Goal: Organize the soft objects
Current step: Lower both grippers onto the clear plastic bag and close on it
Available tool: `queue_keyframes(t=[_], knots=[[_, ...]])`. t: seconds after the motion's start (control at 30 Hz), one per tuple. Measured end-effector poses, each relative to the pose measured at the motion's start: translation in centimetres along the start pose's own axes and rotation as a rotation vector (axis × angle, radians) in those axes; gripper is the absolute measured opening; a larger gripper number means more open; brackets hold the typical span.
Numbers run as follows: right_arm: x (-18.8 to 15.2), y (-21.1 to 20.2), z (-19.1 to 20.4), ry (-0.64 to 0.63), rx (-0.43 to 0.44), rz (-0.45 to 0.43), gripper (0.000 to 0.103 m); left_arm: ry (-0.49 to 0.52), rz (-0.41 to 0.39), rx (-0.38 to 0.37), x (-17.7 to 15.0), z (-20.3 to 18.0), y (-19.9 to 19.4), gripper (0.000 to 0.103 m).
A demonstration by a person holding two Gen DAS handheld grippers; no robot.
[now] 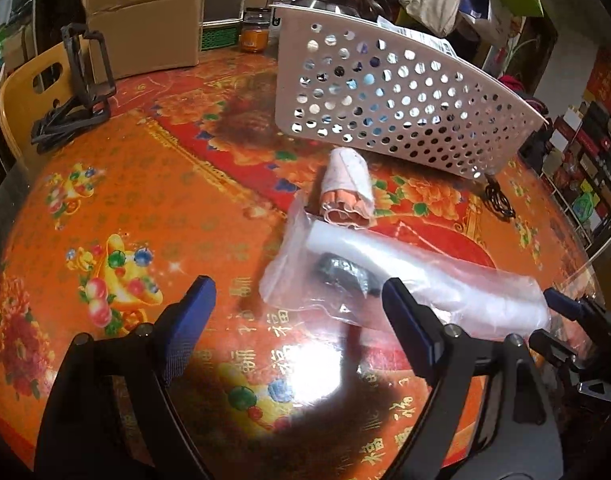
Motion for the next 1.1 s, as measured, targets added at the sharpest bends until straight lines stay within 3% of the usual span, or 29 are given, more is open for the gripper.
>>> queue_keyframes(t=[0.37, 0.67, 0.73, 0.97, 1.1], knots=[[-0.1, 0.7, 0.7, -0.085, -0.015, 0.021, 0.066, 0.075, 0.025, -0.006, -0.3, -1.2, 0.5, 0.084], [0.1, 1.0, 1.0, -0.114, 0.004, 0.022, 0.052, 0.088, 0.038, -0.036, -0.2, -2.0, 0.7, 0.083], [0.1, 0.9, 0.9, -0.114, 0.005, 0.025, 0.050, 0.077, 0.034, -0.040, 0.1, -1.9, 0.8, 0.078], [0.1, 0.8, 0.8, -0.127, 0.025, 0.033, 0.039, 0.069, 0.021, -0.052, 0.5, -1.9, 0.7, 0.033], [0.1, 0.9, 0.9, -0.129, 0.037, 0.037, 0.034, 0.055, 0.018, -0.060, 0.2, -2.1, 0.3, 0.031]])
Point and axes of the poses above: each gripper's, at about its wrist camera, not at the fingertips, and y roughly the way its jaws point, z to its left, x to its top, the point moved 8 cm from there along y, roughly the way its jaws point, and after that the axes turned 6 degrees about -z, right-handed, at the moved point
